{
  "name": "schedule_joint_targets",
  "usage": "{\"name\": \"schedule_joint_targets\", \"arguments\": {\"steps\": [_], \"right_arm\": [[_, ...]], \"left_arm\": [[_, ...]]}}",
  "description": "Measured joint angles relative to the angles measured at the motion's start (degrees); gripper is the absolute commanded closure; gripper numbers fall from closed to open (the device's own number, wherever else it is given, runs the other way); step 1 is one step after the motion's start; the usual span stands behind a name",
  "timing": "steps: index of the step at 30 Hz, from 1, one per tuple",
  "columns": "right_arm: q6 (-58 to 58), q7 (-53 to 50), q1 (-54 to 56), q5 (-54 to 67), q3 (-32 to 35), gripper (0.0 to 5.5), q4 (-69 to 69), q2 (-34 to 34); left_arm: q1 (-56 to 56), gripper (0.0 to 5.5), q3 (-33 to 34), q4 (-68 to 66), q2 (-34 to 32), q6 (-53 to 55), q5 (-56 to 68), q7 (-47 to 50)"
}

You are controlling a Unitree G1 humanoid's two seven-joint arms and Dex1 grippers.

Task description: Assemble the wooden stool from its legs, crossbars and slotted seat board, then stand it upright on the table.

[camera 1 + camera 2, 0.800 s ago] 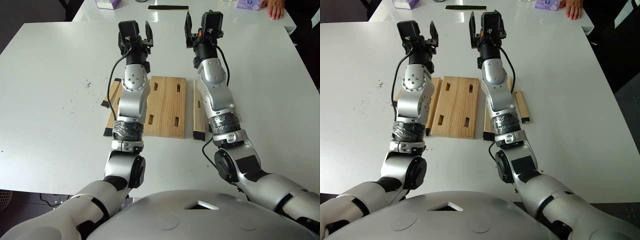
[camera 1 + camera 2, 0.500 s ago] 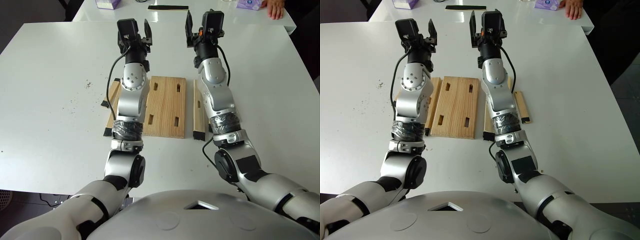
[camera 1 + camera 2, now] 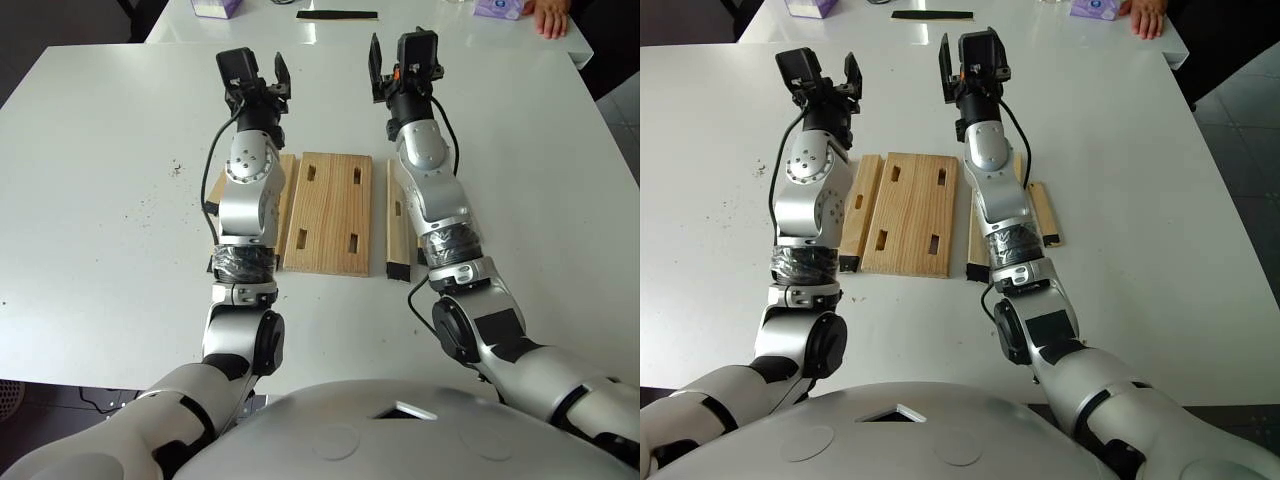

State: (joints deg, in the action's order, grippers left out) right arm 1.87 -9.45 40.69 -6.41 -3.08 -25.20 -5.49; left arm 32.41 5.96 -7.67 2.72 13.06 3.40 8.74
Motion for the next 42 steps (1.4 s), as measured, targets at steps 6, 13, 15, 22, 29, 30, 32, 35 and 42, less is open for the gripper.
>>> {"name": "schedule_joint_targets", "arguments": {"steps": [6,13,15,22,29,30,32,35,42], "right_arm": [[0.9,-1.7,1.7,-1.3,-0.3,2.43,0.6,0.2],[0.9,-2.5,0.7,-1.1,0.7,2.43,1.7,0.5],[0.8,-2.6,0.7,-0.6,1.1,2.43,1.9,0.1],[-0.8,-1.5,-1.3,0.7,0.5,2.43,2.7,-1.4],[-0.8,-0.6,-2.0,-0.5,-0.9,1.91,2.9,-0.9],[-0.8,-0.8,-1.9,-0.5,-0.9,1.91,2.9,-0.9],[-0.4,-1.6,-1.4,-0.5,-0.4,1.91,2.8,-0.9],[-0.1,-2.0,-1.1,-0.5,0.4,1.91,2.6,-0.8],[-1.8,-2.2,-1.3,0.3,1.3,1.91,3.1,-1.4]], "left_arm": [[0.1,2.13,-1.3,1.0,1.4,-0.8,-0.1,0.6],[-0.9,2.13,-1.7,1.3,0.0,-0.9,-1.0,0.2],[-0.9,2.13,-1.7,1.4,-0.2,-0.9,-1.0,-0.1],[-1.7,2.13,-2.2,1.9,0.4,-1.0,-1.2,0.2],[-2.1,2.13,-2.8,2.0,1.2,-1.3,-1.4,0.5],[-2.0,2.13,-2.8,1.7,1.2,-1.4,-1.4,0.5],[-1.6,2.13,-2.7,1.2,1.1,-1.5,-1.4,0.6],[-1.4,2.13,-2.4,0.9,1.1,-1.8,-1.4,1.1],[-1.5,2.13,-1.9,1.7,-0.6,-1.9,-1.1,-0.6]]}}
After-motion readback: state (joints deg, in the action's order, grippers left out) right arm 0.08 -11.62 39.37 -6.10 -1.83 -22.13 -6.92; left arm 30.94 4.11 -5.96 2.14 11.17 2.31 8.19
